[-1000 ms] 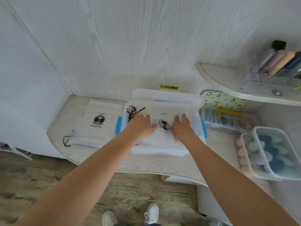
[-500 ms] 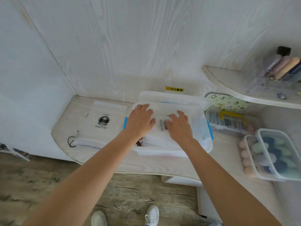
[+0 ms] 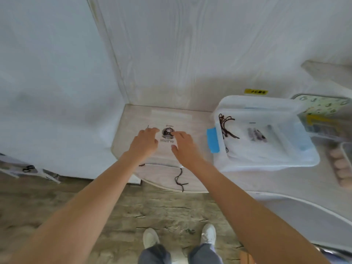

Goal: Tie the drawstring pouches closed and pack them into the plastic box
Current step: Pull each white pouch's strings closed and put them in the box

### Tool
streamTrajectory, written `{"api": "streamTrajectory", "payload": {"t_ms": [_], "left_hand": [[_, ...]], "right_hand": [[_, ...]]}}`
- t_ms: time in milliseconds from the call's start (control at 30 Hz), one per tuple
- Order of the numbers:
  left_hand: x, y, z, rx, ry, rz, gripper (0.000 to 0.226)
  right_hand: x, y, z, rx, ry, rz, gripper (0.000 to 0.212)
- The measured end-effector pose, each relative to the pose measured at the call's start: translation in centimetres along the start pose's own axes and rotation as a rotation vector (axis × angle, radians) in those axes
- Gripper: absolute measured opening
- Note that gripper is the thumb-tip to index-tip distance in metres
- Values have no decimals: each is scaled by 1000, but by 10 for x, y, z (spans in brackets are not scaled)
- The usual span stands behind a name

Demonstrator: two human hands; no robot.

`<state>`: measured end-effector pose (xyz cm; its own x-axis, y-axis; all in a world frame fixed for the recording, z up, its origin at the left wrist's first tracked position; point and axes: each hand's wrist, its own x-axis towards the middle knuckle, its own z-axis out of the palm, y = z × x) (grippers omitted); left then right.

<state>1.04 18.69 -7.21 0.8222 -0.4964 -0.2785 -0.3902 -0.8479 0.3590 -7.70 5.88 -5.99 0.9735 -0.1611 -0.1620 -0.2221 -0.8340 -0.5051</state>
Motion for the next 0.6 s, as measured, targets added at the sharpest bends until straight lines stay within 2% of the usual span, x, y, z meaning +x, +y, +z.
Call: {"api": "streamTrajectory", "payload": {"t_ms": [100, 167, 300, 367, 433, 533, 600], "left_hand": [[-1, -33, 12, -8, -278, 38, 50], [-3, -41, 18, 30, -328, 77, 51], [-6, -44, 22, 222, -202, 164, 62], [-9, -45, 27, 339, -152, 229, 56], [-10, -48, 32, 377, -113, 248, 38], [-9, -51, 34, 308, -27, 240, 26], [-5, -52, 28, 119, 94, 202, 26]], "right_hand": [[3, 3, 34, -73, -184, 122, 57], [2, 10, 48, -54, -219, 170, 63], [1, 15, 62, -104, -239, 223, 66], [0, 16, 62, -157, -186, 222, 50], [0, 17, 60, -190, -105, 242, 33], [2, 17, 55, -229, -18, 290, 23], [2, 17, 48, -186, 110, 302, 23]]}}
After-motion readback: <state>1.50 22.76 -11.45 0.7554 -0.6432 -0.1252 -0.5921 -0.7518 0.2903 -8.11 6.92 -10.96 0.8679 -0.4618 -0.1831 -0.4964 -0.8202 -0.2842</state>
